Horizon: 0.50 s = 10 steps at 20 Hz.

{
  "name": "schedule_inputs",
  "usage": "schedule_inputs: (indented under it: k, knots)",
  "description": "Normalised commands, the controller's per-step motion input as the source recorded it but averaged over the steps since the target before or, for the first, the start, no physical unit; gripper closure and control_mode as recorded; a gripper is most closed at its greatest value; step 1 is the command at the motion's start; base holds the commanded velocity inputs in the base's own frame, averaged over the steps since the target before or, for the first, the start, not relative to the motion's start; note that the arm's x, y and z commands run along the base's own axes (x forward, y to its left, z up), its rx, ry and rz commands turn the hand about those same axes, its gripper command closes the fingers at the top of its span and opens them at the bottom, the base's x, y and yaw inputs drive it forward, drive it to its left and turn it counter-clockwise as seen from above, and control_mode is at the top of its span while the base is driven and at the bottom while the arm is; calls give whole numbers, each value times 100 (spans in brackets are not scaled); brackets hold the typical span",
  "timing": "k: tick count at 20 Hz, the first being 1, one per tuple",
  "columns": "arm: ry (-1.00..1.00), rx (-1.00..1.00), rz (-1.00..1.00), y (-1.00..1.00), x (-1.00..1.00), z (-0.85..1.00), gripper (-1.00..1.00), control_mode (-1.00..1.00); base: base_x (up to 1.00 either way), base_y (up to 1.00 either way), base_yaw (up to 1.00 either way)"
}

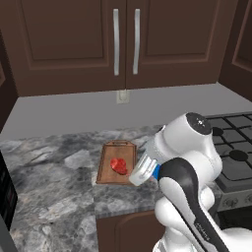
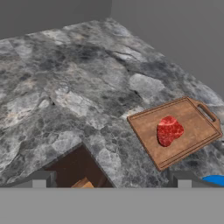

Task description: Pick the steak from the plate and place it on the cutting board. Then pick the condiment bottle from the cabinet and place it next to the cutting board.

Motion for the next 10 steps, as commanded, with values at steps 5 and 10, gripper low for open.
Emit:
schedule_inputs:
  k: [5,10]
  knots:
    - [-20,0,6,-20,-65,20,-100,-100,0,0,0]
    - [-20,0,2,-28,-76,15,-100,-100,0,0,0]
